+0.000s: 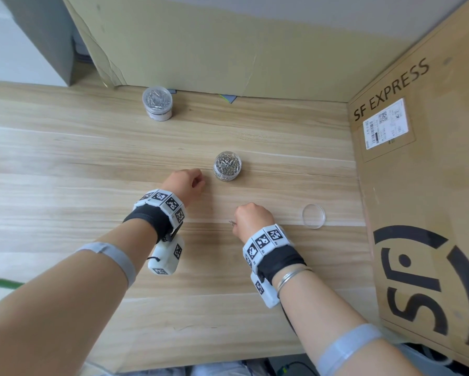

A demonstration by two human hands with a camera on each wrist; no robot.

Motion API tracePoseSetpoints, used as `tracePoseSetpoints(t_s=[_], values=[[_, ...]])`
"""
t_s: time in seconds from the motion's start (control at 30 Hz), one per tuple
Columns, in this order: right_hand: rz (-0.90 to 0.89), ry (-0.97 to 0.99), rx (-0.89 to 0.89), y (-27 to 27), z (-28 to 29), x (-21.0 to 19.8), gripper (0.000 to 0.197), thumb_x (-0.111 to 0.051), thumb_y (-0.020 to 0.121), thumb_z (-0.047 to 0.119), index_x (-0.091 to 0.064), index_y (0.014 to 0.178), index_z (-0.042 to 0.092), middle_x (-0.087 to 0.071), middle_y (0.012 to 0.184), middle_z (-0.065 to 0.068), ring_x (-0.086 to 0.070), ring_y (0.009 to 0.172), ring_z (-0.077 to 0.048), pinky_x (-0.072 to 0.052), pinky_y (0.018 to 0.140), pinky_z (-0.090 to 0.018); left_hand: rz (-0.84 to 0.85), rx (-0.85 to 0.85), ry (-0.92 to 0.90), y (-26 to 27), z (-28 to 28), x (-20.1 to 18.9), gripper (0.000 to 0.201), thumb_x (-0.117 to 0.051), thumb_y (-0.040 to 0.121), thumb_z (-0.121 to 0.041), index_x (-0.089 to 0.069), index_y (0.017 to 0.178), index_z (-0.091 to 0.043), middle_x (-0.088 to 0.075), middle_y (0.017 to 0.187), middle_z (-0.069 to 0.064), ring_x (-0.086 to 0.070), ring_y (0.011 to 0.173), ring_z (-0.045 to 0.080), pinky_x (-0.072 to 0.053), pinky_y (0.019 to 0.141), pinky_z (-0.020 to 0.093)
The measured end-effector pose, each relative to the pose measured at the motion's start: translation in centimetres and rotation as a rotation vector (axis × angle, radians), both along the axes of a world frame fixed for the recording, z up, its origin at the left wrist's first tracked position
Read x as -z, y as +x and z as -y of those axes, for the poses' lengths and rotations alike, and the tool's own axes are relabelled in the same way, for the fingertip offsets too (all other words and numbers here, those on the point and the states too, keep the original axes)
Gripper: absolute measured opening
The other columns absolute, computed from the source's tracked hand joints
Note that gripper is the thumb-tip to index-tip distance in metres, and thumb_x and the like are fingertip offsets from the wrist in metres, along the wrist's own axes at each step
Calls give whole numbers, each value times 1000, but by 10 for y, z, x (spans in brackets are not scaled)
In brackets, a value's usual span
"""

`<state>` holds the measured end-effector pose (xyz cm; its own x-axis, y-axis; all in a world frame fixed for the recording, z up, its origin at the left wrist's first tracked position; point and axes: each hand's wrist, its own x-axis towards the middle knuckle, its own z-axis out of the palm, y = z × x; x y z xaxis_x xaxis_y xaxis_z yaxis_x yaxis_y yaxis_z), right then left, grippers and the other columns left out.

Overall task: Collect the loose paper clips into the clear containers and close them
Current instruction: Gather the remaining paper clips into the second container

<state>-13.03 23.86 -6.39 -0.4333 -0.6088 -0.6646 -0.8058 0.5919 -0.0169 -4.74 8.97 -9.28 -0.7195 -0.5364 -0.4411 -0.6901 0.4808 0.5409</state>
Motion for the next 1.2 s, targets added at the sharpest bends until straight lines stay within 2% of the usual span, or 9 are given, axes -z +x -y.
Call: tracePoseSetpoints(t_s=[0.23,0.37,0.47,0.57,0.63,0.83,0.9,1.0,1.2], values=[[-12,-40,-31,0,0,-2,17,-51,87,12,-64,98,9,-68,96,-9,-64,87,-29,-40,62,-27,9,0,3,0,0,1,20,-47,91,-19,-57,99,-4,-65,97,15,-49,78,22,-35,69,27],[-54,-206,102,-17,15,-16,20,-51,89,26,-65,89,11,-67,81,-8,-57,70,-26,-44,60,-28,2,-6,38,0,1,-1,19,-47,92,-18,-54,104,-5,-66,101,14,-60,91,29,-37,71,27],[-51,-321,180,-35,37,-27,15,-55,82,22,-66,81,11,-69,80,-7,-62,73,-27,-48,63,-29,-26,-34,91,-2,2,-4,25,-47,92,-16,-46,115,-8,-66,106,11,-56,82,23,-39,71,26],[-18,-352,220,-47,60,-31,14,-56,78,17,-67,80,8,-70,83,-9,-65,79,-28,-53,67,-33,-44,-40,124,-3,2,-3,33,-50,90,-15,-43,122,-10,-59,83,5,-50,75,20,-37,68,27],[0,-362,224,-52,72,-30,17,-57,77,15,-69,82,4,-72,86,-12,-67,83,-29,-55,70,-34,-64,-49,133,-5,3,-2,43,-55,87,-14,-40,127,-12,-51,79,1,-49,76,19,-36,69,27],[36,-386,204,-60,76,-28,16,-56,85,15,-71,85,10,-74,92,-9,-66,92,-26,-55,79,-33,-142,-90,156,-18,3,-1,70,-69,76,-10,-35,137,-17,-46,121,11,-51,97,21,-41,90,27],[61,-412,222,-64,72,-28,16,-58,89,22,-72,93,15,-73,98,-6,-65,96,-24,-53,84,-31,-161,-105,150,-23,1,1,76,-73,72,-10,-35,138,-18,-43,126,12,-49,113,24,-40,98,31],[70,-441,267,-71,65,-29,17,-57,91,24,-70,100,18,-72,104,-5,-64,99,-23,-51,87,-30,-172,-135,139,-30,0,4,85,-79,65,-14,-36,138,-20,-40,131,13,-43,122,27,-36,106,37],[-8,-344,394,-94,22,-22,18,-58,89,24,-65,103,17,-70,107,-4,-63,100,-24,-49,84,-29,-101,-80,44,-42,-6,4,81,-80,64,-22,-40,134,-21,-44,134,8,-40,122,30,-35,104,39]])
